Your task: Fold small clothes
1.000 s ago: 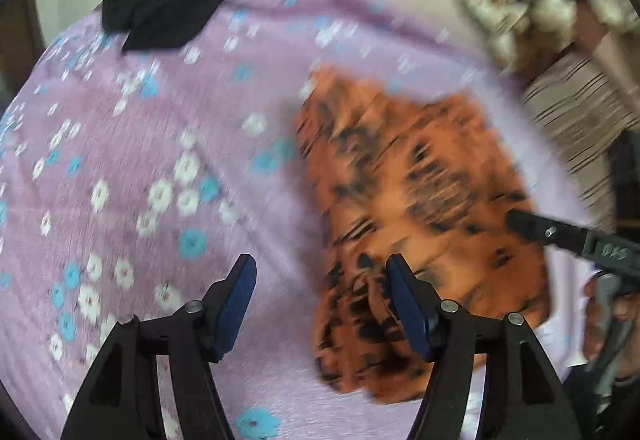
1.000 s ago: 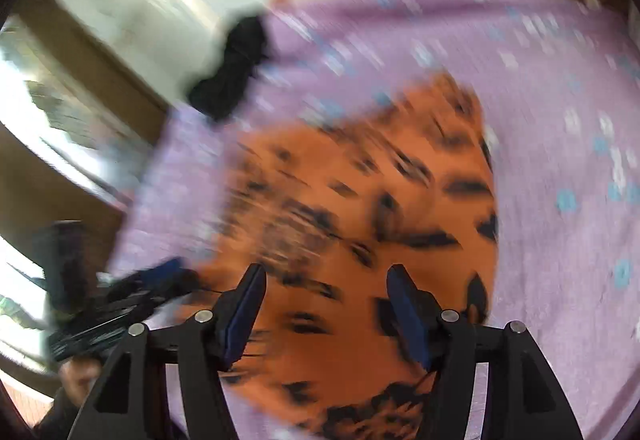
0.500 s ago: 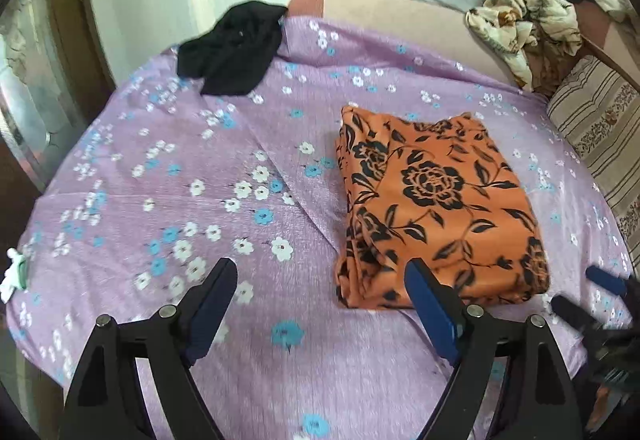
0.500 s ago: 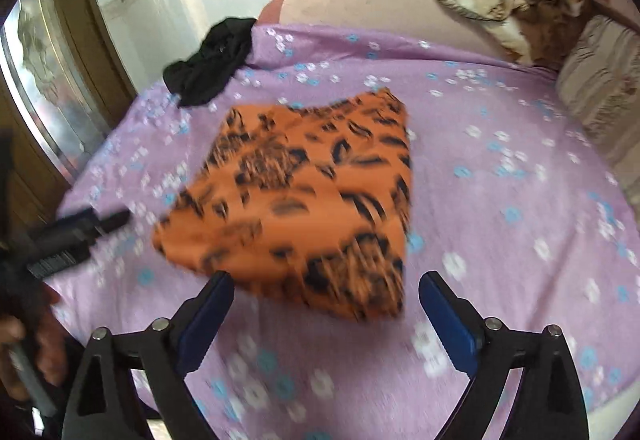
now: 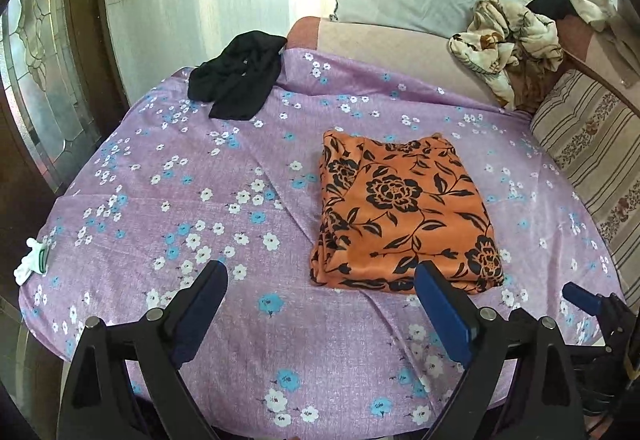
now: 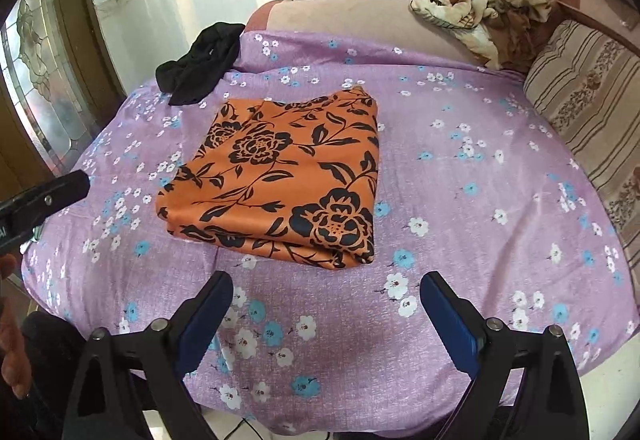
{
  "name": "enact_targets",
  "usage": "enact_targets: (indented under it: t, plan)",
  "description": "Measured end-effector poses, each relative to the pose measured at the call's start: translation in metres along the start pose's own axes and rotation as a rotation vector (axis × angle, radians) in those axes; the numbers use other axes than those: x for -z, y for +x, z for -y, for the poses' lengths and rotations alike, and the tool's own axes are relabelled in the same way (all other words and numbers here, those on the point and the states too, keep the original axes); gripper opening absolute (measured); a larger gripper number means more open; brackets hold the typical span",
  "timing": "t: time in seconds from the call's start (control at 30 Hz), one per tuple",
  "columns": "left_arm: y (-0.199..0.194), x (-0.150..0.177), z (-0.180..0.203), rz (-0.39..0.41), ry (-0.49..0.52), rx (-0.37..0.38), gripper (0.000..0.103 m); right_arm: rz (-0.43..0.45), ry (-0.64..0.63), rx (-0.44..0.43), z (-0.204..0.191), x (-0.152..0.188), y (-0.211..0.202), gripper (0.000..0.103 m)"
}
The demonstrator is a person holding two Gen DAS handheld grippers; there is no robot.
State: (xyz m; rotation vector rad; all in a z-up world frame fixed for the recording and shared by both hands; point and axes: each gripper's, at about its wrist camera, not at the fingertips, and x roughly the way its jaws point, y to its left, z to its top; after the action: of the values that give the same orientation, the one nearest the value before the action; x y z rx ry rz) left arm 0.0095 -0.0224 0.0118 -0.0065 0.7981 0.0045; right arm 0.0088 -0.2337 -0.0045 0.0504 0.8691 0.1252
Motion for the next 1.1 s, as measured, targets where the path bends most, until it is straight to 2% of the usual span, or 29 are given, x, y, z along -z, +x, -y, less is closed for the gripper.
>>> enact_targets:
  t: [0.33, 0.43, 0.53, 0.6, 0.73, 0.9, 1.0, 1.1]
  plan:
    - [-0.003, 0.007, -0.006, 0.005, -0.011, -0.030, 0.095, -0.012, 0.005, 0.024, -0.001, 0.002, 0.001, 0.098]
    - [-0.007, 0.005, -0.007, 0.021, -0.014, -0.035, 0.101, -0.020, -0.008, 0.039, -0.003, 0.000, 0.002, 0.098]
    - [-0.009, 0.003, -0.007, 0.025, -0.018, -0.017, 0.102, -0.011, -0.001, 0.039, -0.002, -0.001, -0.001, 0.098]
    - [-0.008, 0.003, -0.008, 0.016, -0.028, -0.004, 0.103, -0.009, 0.006, 0.043, -0.001, -0.001, -0.002, 0.098]
    - [-0.005, 0.001, -0.003, -0.011, -0.015, -0.026, 0.103, -0.012, 0.013, 0.044, 0.005, -0.001, -0.002, 0.098]
    - [-0.004, 0.002, -0.001, -0.010, -0.025, -0.022, 0.103, -0.009, 0.016, 0.036, 0.007, -0.004, -0.003, 0.098]
    - [-0.003, 0.002, 0.002, -0.008, -0.010, -0.050, 0.103, -0.007, 0.009, 0.033, 0.005, -0.005, -0.003, 0.098]
    - [0.001, 0.002, 0.003, -0.018, 0.002, -0.035, 0.103, -0.013, 0.002, 0.034, 0.002, -0.005, -0.001, 0.098]
